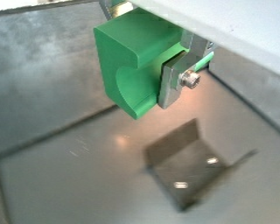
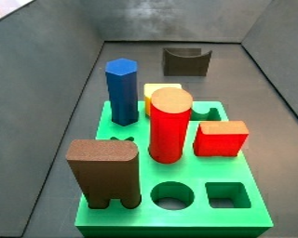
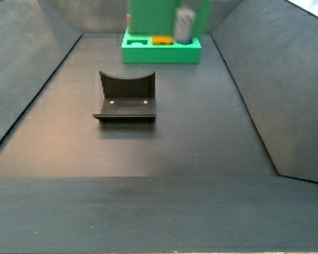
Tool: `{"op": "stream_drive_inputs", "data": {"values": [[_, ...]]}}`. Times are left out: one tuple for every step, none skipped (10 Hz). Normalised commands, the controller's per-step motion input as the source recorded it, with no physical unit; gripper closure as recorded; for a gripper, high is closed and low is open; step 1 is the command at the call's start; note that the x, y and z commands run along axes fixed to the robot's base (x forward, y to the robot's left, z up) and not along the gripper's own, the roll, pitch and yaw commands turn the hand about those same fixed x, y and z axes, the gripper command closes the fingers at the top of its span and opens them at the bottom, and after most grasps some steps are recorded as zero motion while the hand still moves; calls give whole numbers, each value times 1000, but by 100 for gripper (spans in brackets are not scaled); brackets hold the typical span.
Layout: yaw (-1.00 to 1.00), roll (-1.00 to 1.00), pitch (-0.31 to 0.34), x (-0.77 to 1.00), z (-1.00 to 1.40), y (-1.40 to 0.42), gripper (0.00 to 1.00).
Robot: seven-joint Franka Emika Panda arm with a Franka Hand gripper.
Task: Pick up the arch object. Move up. Place the arch object on the fixture. Regrasp the arch object. Rotate the arch object. Move to above the board. Insert the arch object.
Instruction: Place the arch object on the fixture.
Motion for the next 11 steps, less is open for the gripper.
{"op": "stream_drive_inputs", "data": {"values": [[1000,-71,24,786,352,-1000,100],[1000,-72,34,816,342,-1000,100],[1000,-73,42,851,335,-1000,100],[1000,-75,64,817,243,-798,100],[1000,-76,79,701,148,-552,100],[1000,-77,92,608,84,-309,100],[1000,-88,108,500,38,-106,100],[1000,-96,121,418,19,-76,100],[1000,-101,131,359,18,-65,100],[1000,-112,154,232,13,-38,100],[1000,-122,175,137,12,-27,100]]}}
